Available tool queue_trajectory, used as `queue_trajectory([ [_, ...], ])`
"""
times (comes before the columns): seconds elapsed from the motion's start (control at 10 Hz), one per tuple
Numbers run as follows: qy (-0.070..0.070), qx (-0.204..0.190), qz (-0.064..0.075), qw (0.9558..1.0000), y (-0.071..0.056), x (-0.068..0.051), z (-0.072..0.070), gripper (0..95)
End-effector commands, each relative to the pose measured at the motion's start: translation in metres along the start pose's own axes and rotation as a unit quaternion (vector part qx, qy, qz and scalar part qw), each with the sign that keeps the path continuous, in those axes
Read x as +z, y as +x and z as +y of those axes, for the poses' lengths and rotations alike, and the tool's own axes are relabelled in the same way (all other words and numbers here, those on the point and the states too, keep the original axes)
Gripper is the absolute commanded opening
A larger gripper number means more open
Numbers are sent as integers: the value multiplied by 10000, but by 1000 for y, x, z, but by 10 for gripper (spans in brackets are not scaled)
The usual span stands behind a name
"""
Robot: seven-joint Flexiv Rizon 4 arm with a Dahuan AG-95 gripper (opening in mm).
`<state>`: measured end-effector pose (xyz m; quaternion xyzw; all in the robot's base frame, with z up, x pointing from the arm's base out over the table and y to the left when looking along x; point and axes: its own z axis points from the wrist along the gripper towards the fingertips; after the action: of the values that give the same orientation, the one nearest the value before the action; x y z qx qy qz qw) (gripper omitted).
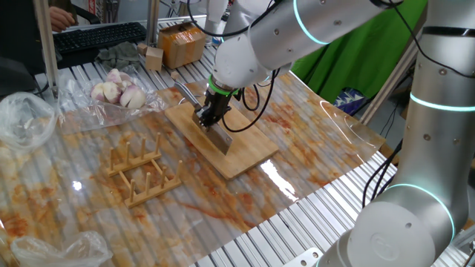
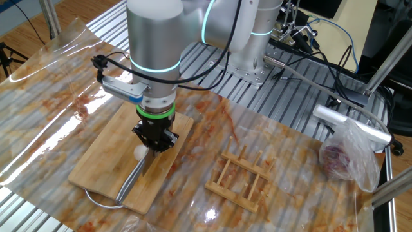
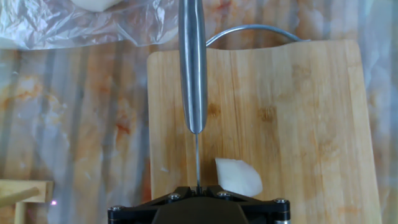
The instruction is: Chop the onions
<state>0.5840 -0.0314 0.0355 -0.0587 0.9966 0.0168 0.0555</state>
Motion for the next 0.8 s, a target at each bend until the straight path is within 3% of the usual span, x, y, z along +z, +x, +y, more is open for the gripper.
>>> queue_trajectory([
  [0.1, 11, 5, 10, 10000, -1, 1, 0, 0],
  [0.8, 56, 87, 29, 9999, -4, 3, 3, 0],
])
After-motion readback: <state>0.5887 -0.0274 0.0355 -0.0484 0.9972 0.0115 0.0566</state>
